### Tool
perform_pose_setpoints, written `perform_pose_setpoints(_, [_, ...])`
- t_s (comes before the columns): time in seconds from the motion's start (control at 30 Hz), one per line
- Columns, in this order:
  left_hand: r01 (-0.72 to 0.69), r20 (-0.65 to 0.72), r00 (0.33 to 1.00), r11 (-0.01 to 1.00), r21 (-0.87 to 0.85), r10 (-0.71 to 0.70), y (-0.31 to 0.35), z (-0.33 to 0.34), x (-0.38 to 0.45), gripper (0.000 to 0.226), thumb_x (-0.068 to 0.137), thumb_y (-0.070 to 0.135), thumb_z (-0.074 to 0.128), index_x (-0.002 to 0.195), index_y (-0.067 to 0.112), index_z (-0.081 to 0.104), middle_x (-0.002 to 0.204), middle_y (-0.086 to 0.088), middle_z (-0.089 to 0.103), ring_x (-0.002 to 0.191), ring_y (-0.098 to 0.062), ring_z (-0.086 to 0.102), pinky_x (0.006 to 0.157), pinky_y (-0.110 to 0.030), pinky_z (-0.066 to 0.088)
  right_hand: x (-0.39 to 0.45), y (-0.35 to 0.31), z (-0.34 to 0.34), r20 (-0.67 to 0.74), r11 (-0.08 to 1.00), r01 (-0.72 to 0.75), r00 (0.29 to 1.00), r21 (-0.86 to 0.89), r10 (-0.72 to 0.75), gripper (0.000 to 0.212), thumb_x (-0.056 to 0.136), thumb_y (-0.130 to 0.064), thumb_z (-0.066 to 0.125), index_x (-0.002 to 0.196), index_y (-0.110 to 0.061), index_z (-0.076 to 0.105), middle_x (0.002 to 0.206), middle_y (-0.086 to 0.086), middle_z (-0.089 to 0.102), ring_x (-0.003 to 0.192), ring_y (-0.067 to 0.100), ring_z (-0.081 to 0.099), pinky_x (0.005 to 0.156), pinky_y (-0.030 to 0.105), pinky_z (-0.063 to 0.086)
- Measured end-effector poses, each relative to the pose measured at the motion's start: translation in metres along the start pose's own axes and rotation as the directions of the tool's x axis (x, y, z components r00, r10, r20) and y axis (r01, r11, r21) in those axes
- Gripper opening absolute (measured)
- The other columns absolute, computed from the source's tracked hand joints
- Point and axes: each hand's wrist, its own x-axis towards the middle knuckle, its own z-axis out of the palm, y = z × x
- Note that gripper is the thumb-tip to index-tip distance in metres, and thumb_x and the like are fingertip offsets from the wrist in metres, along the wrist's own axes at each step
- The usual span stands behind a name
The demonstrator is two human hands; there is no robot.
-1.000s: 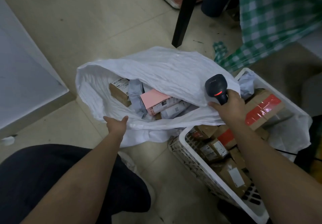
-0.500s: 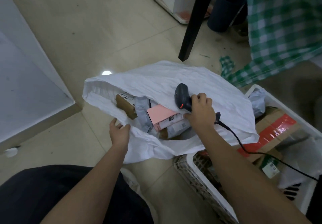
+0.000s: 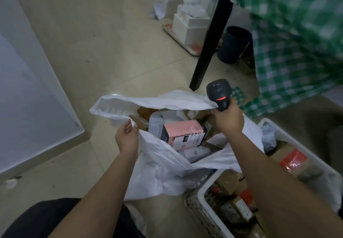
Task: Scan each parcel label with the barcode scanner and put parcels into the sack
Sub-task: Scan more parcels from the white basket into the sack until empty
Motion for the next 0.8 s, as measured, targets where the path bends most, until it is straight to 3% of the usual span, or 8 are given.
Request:
perform_pose_setpoints(0.2, [-0.217, 0.121, 0.962, 0.952, -0.217, 0.246, 0.151, 0.029, -0.016, 0.035, 0.090, 0.003, 0.056, 0.123, 0.014, 0.063, 0.105, -0.001, 0.065, 0.088, -0.008, 0.062, 0.080, -0.021, 0.051, 0.039, -0.077, -0.071, -0.197, 0.969, -0.016, 0.978, 0.248, 0.067, 0.029, 0.085, -0.015, 0.061, 0.114, -0.012, 0.059, 0.109, 0.013, 0.066, 0.101, 0.037, 0.059, 0.077, 0.032, 0.040])
perform_pose_setpoints(0.27, [-0.317, 0.171, 0.913, 0.907, -0.276, 0.371, 0.200, 0.037, -0.029, 0.029, 0.090, 0.001, 0.055, 0.115, 0.012, 0.066, 0.088, -0.001, 0.063, 0.066, 0.000, 0.055, 0.064, -0.013, 0.046, 0.047, -0.096, -0.101, -0.262, 0.934, 0.030, 0.963, 0.357, 0.069, 0.030, 0.085, -0.014, 0.061, 0.115, -0.012, 0.058, 0.110, 0.014, 0.066, 0.100, 0.038, 0.060, 0.080, 0.039, 0.045])
perform_pose_setpoints(0.33, [-0.426, 0.194, 0.854, 0.863, -0.272, 0.482, 0.231, 0.038, -0.044, 0.027, 0.090, 0.000, 0.056, 0.112, 0.013, 0.065, 0.085, 0.002, 0.062, 0.064, 0.000, 0.054, 0.062, -0.012, 0.046, 0.044, -0.102, -0.128, -0.312, 0.902, 0.070, 0.947, 0.426, 0.074, 0.033, 0.084, -0.013, 0.063, 0.116, -0.010, 0.057, 0.112, 0.014, 0.066, 0.100, 0.035, 0.060, 0.078, 0.035, 0.044])
perform_pose_setpoints(0.4, [-0.471, 0.217, 0.840, 0.867, -0.163, 0.497, 0.232, 0.031, -0.049, 0.031, 0.089, 0.003, 0.058, 0.119, 0.013, 0.060, 0.093, -0.001, 0.065, 0.074, -0.011, 0.060, 0.070, -0.020, 0.051, 0.032, -0.095, -0.145, -0.307, 0.910, 0.055, 0.948, 0.410, 0.082, 0.035, 0.083, -0.012, 0.067, 0.116, -0.007, 0.059, 0.112, 0.015, 0.065, 0.098, 0.032, 0.059, 0.076, 0.031, 0.039])
perform_pose_setpoints(0.5, [-0.357, 0.263, 0.913, 0.921, 0.154, 0.310, 0.194, 0.009, -0.040, 0.050, 0.088, 0.019, 0.063, 0.134, 0.007, 0.048, 0.117, -0.011, 0.061, 0.099, -0.030, 0.063, 0.089, -0.040, 0.053, 0.005, -0.070, -0.151, -0.215, 0.916, -0.012, 0.971, 0.402, 0.107, 0.036, 0.081, -0.010, 0.072, 0.115, -0.006, 0.059, 0.104, 0.013, 0.064, 0.088, 0.024, 0.055, 0.076, 0.032, 0.039])
perform_pose_setpoints(0.6, [-0.338, 0.360, 0.913, 0.846, 0.411, 0.191, 0.155, -0.016, -0.041, 0.044, 0.087, 0.042, 0.065, 0.095, -0.001, 0.062, 0.090, -0.013, 0.065, 0.084, -0.031, 0.062, 0.069, -0.035, 0.050, -0.018, -0.045, -0.149, -0.178, 0.917, -0.080, 0.971, 0.392, 0.161, 0.031, 0.083, -0.012, 0.072, 0.110, -0.005, 0.059, 0.092, 0.009, 0.058, 0.084, 0.026, 0.055, 0.073, 0.031, 0.037])
perform_pose_setpoints(0.67, [-0.396, 0.374, 0.902, 0.760, 0.515, 0.217, 0.139, -0.032, -0.043, 0.041, 0.092, 0.038, 0.060, 0.076, 0.000, 0.058, 0.073, -0.012, 0.057, 0.078, -0.031, 0.060, 0.061, -0.031, 0.039, -0.025, -0.040, -0.157, -0.167, 0.911, -0.076, 0.974, 0.405, 0.156, 0.027, 0.083, -0.013, 0.071, 0.107, -0.007, 0.059, 0.089, 0.007, 0.057, 0.083, 0.025, 0.054, 0.072, 0.031, 0.037])
perform_pose_setpoints(0.8, [-0.401, 0.172, 0.914, 0.754, 0.520, 0.368, 0.134, -0.058, -0.043, 0.037, 0.098, 0.026, 0.050, 0.108, -0.006, 0.063, 0.108, -0.026, 0.063, 0.107, -0.041, 0.057, 0.080, -0.036, 0.039, -0.027, -0.044, -0.185, -0.291, 0.863, 0.018, 0.945, 0.505, 0.151, 0.021, 0.079, -0.015, 0.070, 0.095, -0.013, 0.057, 0.088, 0.006, 0.061, 0.080, 0.022, 0.055, 0.071, 0.032, 0.042])
